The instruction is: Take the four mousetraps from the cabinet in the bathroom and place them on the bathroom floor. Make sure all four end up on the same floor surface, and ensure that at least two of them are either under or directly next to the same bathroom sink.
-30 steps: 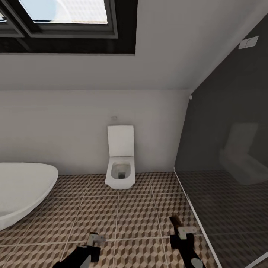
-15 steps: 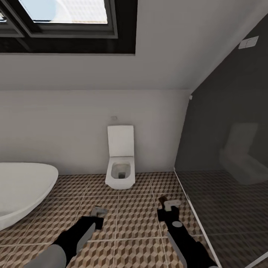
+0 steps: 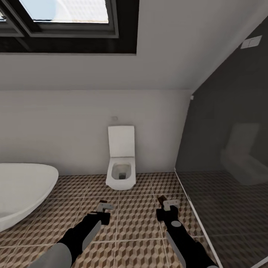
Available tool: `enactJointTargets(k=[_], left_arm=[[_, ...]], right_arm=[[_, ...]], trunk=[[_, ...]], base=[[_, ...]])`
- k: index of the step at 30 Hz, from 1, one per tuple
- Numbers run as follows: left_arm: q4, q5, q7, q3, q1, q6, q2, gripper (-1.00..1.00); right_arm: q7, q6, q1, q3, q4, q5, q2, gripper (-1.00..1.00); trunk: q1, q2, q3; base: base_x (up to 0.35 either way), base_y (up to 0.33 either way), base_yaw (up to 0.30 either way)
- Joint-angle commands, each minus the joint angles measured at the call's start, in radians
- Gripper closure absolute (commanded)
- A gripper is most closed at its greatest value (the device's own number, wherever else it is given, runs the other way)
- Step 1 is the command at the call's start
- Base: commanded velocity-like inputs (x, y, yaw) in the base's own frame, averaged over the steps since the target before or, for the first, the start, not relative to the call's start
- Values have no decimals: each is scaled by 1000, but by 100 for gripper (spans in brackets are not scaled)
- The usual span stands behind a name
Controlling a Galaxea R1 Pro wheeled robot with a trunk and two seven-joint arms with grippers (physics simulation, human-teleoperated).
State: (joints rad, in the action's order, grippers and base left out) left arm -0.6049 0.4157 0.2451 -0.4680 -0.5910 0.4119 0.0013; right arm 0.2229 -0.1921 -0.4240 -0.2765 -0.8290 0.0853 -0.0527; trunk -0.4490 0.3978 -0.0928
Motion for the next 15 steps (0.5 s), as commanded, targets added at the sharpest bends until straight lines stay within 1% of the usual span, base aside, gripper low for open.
enactJointTargets(k=[1,11,13,15], left_arm=[[-3,8,9,-6,-1,4,1,100],[-3,8,8,-6,-1,4,0,100],[-3,8,8,-6,-1,4,0,100],[-3,8,8,-7,-1,4,0,100]], right_arm=[[9,-4,-1,-5,-6,10,1,100],[10,-4,-1,-5,-16,10,0,100],[10,-4,-1,-4,-16,10,0,100],[10,-4,-1,-5,-16,10,1,100]], trunk=[[-1,2,-2],[-1,2,-2],[-1,2,-2],[-1,2,-2]], base=[[196,176,0],[238,202,0],[184,129,0],[75,50,0]])
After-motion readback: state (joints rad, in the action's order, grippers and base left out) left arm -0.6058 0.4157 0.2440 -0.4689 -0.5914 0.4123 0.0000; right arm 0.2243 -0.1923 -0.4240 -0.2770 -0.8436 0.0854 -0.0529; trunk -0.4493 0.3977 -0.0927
